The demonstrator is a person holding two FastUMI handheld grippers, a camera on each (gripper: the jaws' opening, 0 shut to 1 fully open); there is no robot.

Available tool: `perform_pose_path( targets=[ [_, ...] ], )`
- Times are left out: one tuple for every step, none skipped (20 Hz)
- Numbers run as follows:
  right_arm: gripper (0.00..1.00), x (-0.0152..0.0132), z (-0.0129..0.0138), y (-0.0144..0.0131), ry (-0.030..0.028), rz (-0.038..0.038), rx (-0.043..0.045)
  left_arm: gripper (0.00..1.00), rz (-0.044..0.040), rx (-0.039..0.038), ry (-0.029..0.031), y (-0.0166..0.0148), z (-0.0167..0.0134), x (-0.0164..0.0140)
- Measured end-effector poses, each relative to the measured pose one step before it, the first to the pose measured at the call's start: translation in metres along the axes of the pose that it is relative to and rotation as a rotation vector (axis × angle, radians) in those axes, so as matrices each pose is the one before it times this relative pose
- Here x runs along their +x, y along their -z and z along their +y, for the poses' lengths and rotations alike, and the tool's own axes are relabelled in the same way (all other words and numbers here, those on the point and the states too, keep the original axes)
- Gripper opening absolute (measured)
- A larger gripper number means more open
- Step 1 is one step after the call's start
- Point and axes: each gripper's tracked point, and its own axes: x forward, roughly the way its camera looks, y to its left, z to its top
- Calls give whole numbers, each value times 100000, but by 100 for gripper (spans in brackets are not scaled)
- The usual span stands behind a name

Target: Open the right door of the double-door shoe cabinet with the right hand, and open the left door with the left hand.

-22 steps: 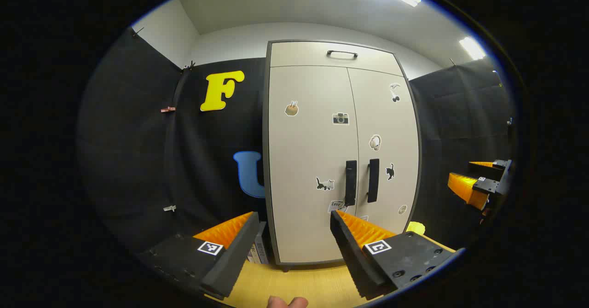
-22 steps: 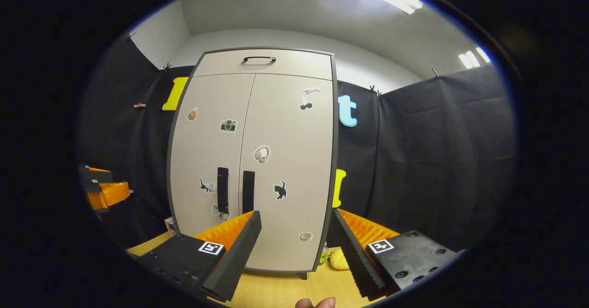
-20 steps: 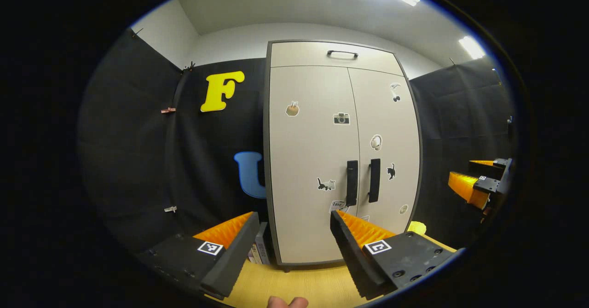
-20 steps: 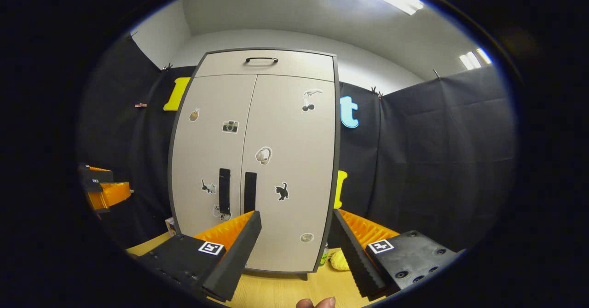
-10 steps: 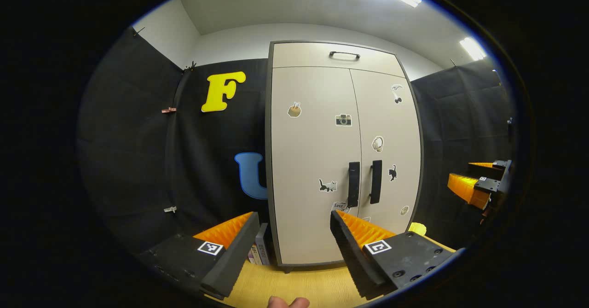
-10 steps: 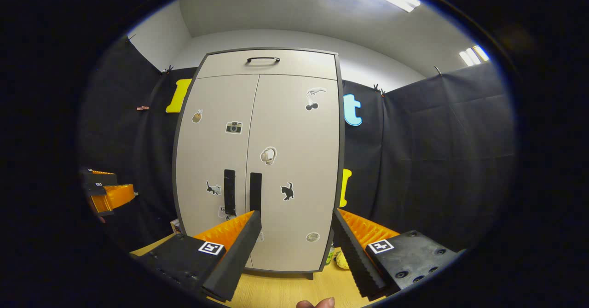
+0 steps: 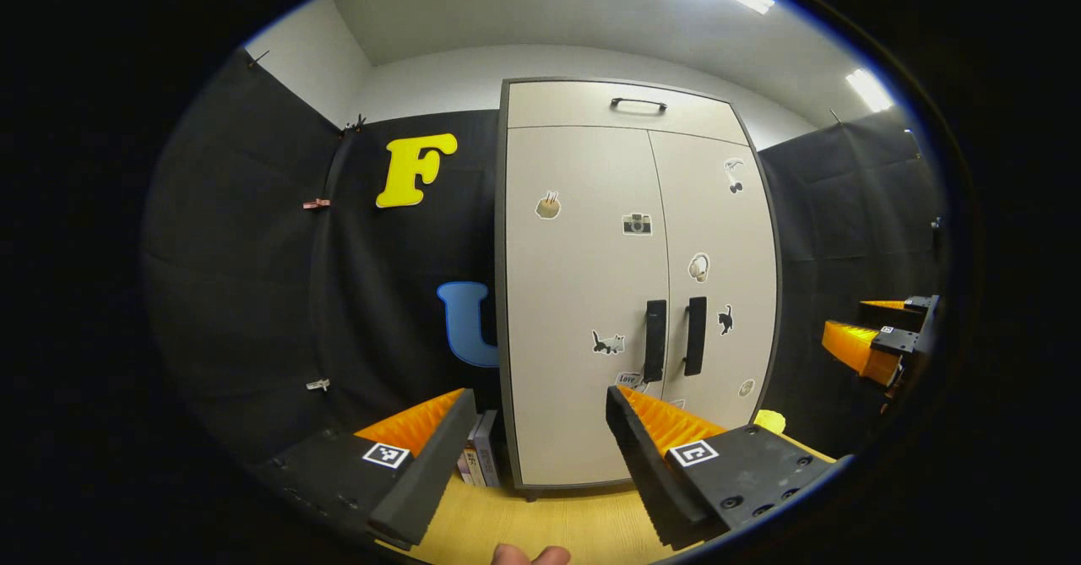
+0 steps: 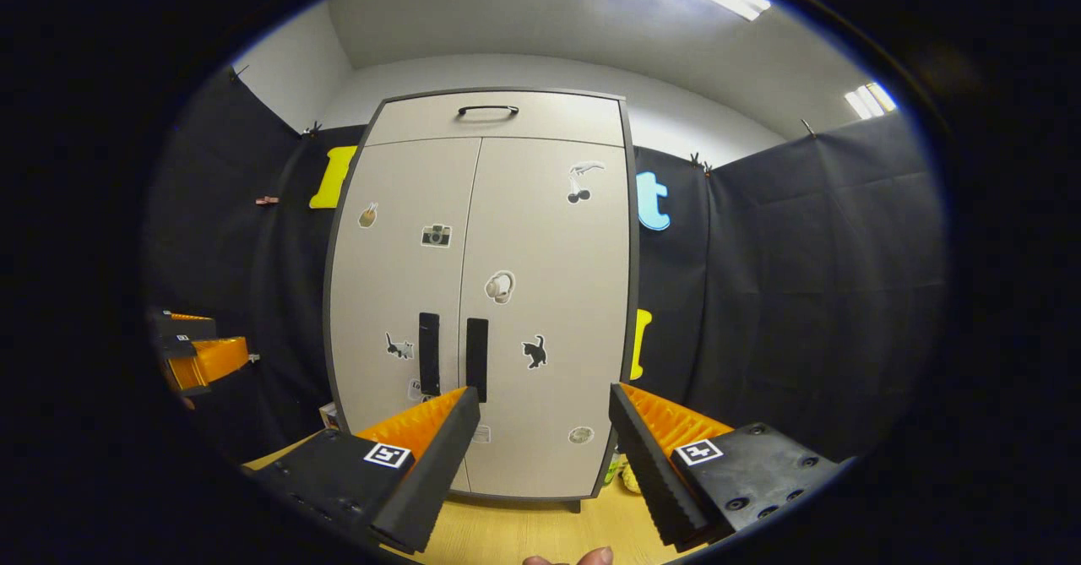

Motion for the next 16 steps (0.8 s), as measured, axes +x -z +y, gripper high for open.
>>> perform_pose_path(
  targets=[
    [98,153,312,11,-574,244,269,95,110,139,-26,28,27,-31],
    [98,213,440,44,-917,327,99,95,290,113,-74,68,152,37],
    [98,232,567,5,-1222,476,112,95,230,41,-13,-12,42,13],
    [98,356,611,121,-1401,295,510,95,198,20,-28,83,60,6],
    [97,517,596,57,-843,73,676,95,59,45,-16,-33,71,20],
    [98,725,600,72,-706,86,679,96,88,169,-50,102,115,1],
    [98,830,722,144,-1010,280,693,96,269,162,-34,28,63,41],
    [97,826,771,83,-1097,356,777,95,335,125,65,215,50,39],
    [98,939,748,94,-1273,234,737,95,456,119,67,99,73,65],
    [98,1114,700,96,-1047,69,131,95,522,102,33,212,11,94],
    [98,1165,445,101,-257,-289,-476,95,366,73,-27,106,72,19],
    [98,1189,212,168,237,-5,-683,96,322,68,-83,260,89,21],
    [98,1331,258,194,131,-171,-610,95,250,26,-104,78,110,17],
    [98,1204,107,185,487,528,-429,96,348,-103,-270,198,197,41],
    [98,1232,-66,279,1187,519,-266,96,394,-270,-337,151,180,12],
    [98,1211,-249,112,1387,226,-59,96,346,-491,-344,197,134,84]
  ],
)
